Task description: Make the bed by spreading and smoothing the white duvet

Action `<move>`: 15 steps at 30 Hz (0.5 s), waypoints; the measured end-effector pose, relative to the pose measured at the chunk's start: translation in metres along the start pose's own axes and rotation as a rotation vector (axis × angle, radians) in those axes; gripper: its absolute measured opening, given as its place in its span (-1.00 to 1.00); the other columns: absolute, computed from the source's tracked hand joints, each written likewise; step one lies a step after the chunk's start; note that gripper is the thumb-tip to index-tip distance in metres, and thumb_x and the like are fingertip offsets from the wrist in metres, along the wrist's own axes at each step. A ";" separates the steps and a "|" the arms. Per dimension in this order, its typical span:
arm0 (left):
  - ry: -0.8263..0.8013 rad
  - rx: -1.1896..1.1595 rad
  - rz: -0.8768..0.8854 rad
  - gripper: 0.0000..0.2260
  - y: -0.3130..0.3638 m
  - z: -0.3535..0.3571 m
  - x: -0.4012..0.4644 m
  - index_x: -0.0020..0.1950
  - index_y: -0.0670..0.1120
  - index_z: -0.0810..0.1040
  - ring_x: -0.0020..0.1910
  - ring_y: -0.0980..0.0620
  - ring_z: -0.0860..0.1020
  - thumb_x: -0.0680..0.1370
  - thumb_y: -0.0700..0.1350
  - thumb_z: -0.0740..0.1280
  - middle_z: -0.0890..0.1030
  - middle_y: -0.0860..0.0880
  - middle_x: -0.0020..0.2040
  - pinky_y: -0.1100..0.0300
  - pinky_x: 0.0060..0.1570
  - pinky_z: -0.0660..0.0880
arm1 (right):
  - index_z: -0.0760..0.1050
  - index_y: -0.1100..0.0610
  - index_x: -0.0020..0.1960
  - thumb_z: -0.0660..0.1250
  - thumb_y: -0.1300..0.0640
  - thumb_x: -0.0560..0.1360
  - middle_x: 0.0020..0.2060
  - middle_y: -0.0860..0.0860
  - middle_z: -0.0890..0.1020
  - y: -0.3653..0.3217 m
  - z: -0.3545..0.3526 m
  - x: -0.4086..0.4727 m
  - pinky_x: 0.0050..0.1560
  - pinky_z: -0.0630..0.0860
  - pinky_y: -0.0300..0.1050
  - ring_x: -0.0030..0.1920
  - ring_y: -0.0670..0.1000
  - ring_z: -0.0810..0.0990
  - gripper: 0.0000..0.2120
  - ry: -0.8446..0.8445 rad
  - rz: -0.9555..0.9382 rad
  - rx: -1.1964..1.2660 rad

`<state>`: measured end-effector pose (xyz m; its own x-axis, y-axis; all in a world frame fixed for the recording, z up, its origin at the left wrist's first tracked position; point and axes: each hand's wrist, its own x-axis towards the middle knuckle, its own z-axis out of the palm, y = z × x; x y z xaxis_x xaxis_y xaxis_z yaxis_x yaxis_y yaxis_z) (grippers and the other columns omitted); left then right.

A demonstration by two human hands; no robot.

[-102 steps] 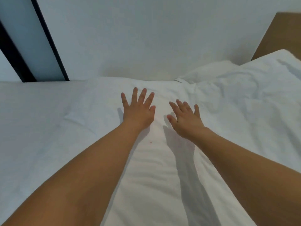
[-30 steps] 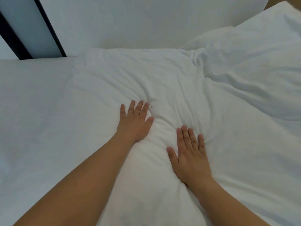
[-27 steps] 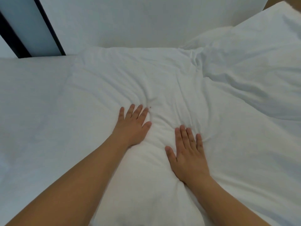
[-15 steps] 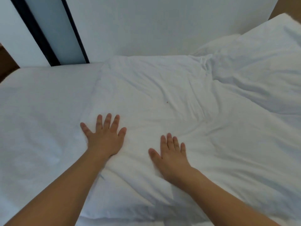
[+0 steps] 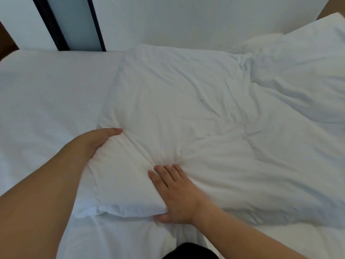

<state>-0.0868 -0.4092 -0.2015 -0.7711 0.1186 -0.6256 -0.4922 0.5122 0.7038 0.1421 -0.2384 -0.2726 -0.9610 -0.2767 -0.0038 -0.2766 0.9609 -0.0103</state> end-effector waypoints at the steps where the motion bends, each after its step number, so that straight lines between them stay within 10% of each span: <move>1: -0.020 0.016 -0.001 -0.41 0.003 0.005 -0.002 0.32 -0.14 0.48 -0.01 -0.17 0.63 0.40 0.12 0.50 0.64 -0.21 0.07 0.00 0.06 0.54 | 0.20 0.19 0.49 0.29 -0.33 0.30 0.38 0.18 0.37 0.002 0.003 0.001 0.38 0.28 0.20 0.32 0.22 0.38 -0.07 0.021 0.004 0.024; 6: -0.140 -0.090 0.112 -0.50 0.048 0.046 -0.033 0.29 -0.14 0.47 -0.40 -0.05 0.63 0.39 -0.05 0.46 0.64 -0.13 -0.17 0.16 -0.40 0.54 | 0.44 0.11 0.32 0.28 -0.09 0.33 0.19 0.03 0.56 0.018 -0.008 -0.011 0.03 0.56 -0.03 0.06 0.09 0.59 -0.41 0.178 0.073 0.269; 13: -0.230 -0.046 0.527 -0.89 0.157 0.120 -0.131 -0.09 -0.07 0.44 -0.27 0.02 0.59 0.56 -0.22 0.35 0.57 -0.04 -0.12 0.33 -0.40 0.55 | 0.53 -0.09 0.15 0.30 0.00 0.38 0.00 -0.15 0.65 0.068 -0.080 -0.081 -0.04 0.49 -0.26 0.02 -0.12 0.60 -0.67 0.515 0.423 0.698; 15: -0.237 -0.010 0.665 -0.79 0.194 0.159 -0.166 0.15 -0.02 0.40 -0.05 0.03 0.51 0.58 -0.23 0.33 0.47 0.05 0.00 0.30 -0.25 0.50 | 0.52 0.03 -0.07 0.33 0.09 0.39 -0.20 -0.09 0.63 0.084 -0.108 -0.113 -0.18 0.45 -0.27 -0.19 -0.22 0.55 -0.88 0.647 0.546 0.855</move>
<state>0.0103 -0.1940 -0.0151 -0.8014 0.5865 -0.1173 0.0484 0.2591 0.9646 0.2265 -0.1250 -0.1655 -0.8428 0.4562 0.2856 0.0268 0.5656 -0.8242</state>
